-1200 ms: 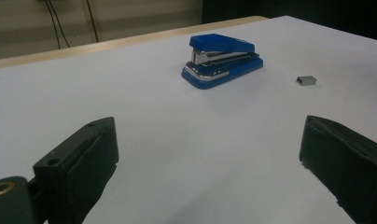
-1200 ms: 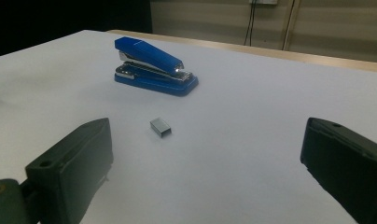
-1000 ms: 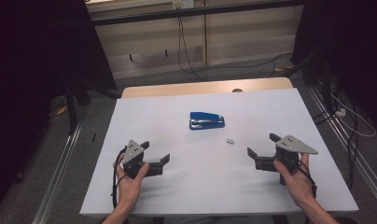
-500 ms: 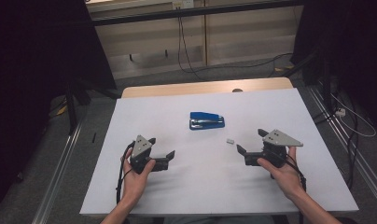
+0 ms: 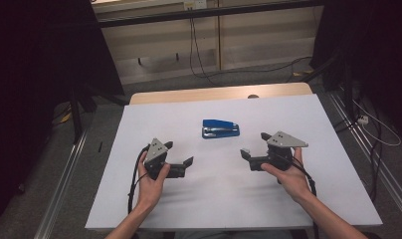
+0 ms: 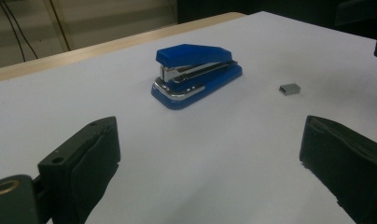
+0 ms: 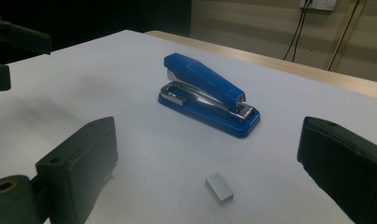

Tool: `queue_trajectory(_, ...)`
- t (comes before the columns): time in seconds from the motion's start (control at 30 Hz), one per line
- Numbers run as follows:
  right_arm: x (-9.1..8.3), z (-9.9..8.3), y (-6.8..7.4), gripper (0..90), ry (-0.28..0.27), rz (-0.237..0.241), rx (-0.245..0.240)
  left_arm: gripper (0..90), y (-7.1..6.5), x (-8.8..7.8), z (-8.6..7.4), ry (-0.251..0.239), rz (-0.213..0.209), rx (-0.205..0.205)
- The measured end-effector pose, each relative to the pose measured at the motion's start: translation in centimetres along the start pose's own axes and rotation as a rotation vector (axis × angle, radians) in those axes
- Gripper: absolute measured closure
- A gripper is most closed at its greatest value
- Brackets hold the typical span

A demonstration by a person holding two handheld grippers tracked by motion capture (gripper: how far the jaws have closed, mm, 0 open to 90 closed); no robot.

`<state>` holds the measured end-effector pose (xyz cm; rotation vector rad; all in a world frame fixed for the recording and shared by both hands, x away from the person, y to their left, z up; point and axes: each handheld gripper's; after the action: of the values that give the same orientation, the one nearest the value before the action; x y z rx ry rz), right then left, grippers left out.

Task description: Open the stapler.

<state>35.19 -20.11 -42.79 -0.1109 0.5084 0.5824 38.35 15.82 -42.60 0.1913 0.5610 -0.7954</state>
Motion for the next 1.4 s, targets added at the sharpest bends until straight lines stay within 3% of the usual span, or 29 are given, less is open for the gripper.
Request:
queue_trajectory(0.07,0.4,0.2,0.0,4.4,-0.006,0.003,-0.002,5.3,0.2,0.4,0.4,0.021,0.026,-0.023)
queue_trajectory(0.2,0.9,0.6,0.1,3.4,-0.001,0.011,0.001,5.3,0.5,0.8,1.1,0.004,0.014,-0.041)
queue_trajectory(0.3,1.3,0.8,0.1,7.7,0.004,0.020,-0.016,5.3,0.8,1.3,1.6,-0.006,0.009,-0.031)
queue_trajectory(0.37,1.7,0.7,0.1,5.1,0.012,0.016,-0.022,5.3,0.8,1.5,1.7,-0.002,0.014,-0.025)
queue_trajectory(0.43,2.0,0.8,0.0,4.5,0.014,0.022,-0.017,5.4,0.7,2.2,1.8,-0.017,0.014,0.023)
queue_trajectory(0.5,2.3,1.0,0.0,4.1,0.019,0.020,-0.017,5.4,0.8,2.6,2.0,-0.015,0.012,0.035)
queue_trajectory(0.57,2.6,1.2,-0.1,9.1,0.026,0.021,-0.029,5.4,0.9,3.0,2.2,-0.003,0.019,0.035)
queue_trajectory(0.7,3.1,1.6,-0.2,9.2,0.016,0.023,-0.024,5.5,0.9,3.4,2.8,-0.023,0.018,0.029)
queue_trajectory(0.8,3.8,2.2,-0.4,9.4,0.018,0.037,0.000,5.6,1.0,3.5,3.4,-0.035,-0.010,0.020)
queue_trajectory(0.9,4.3,2.8,-0.4,9.8,0.012,0.045,-0.003,5.7,0.9,3.8,4.1,-0.049,0.003,0.045)
queue_trajectory(1.0,4.9,3.3,-0.2,10.0,0.013,0.087,0.041,5.5,0.7,4.2,4.8,-0.039,0.002,0.056)
queue_trajectory(1.1,5.2,3.5,0.2,10.6,0.013,0.079,0.022,5.1,0.7,4.4,5.3,-0.051,-0.001,0.061)
queue_trajectory(1.17,5.9,3.8,0.6,12.4,0.014,0.086,0.015,5.4,0.7,4.7,5.9,-0.055,-0.039,0.011)
queue_trajectory(1.3,6.6,4.1,0.7,14.1,0.013,0.084,0.002,5.1,0.5,5.3,6.4,-0.047,-0.002,0.076)
queue_trajectory(1.4,7.5,4.4,0.8,18.6,0.010,0.089,0.007,5.2,0.7,6.0,6.5,-0.048,-0.019,0.046)
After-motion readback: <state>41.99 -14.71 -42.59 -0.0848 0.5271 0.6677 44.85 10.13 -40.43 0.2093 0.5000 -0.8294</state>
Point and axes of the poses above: each handheld gripper's, and its own axes: x roughly forward along the jaws, z roughly out of its top, y roughly to its left, and after that the axes turned 10 degrees about y, right-handed
